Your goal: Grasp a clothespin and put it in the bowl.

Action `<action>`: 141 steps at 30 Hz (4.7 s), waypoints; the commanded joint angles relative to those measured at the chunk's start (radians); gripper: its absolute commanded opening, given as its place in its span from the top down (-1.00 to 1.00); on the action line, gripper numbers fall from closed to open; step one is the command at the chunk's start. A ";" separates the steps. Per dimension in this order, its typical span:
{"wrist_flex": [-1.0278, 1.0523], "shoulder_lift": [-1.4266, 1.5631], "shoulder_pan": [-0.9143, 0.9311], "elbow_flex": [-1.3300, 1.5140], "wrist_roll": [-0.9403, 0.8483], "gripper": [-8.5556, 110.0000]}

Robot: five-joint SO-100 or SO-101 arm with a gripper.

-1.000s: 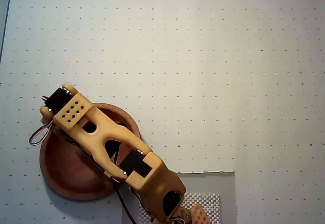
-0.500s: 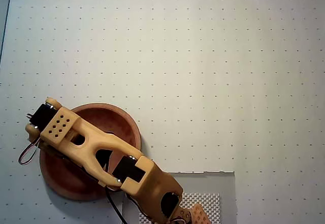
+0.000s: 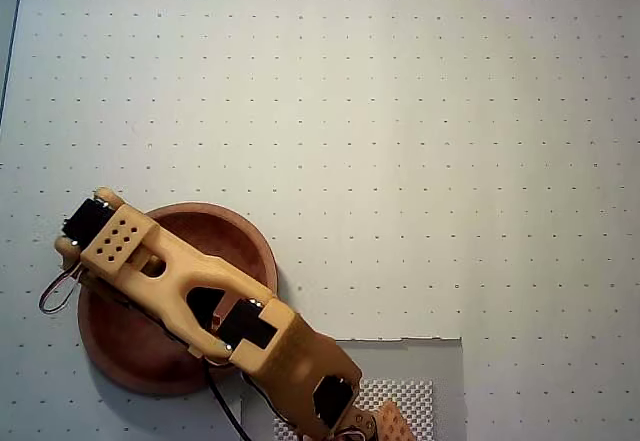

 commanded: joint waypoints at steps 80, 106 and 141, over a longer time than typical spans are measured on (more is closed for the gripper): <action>-0.831 1.902 1.051 1.266 1.424 0.91; -0.836 2.260 1.042 1.841 1.559 0.91; -0.767 2.263 1.017 1.899 1.546 0.91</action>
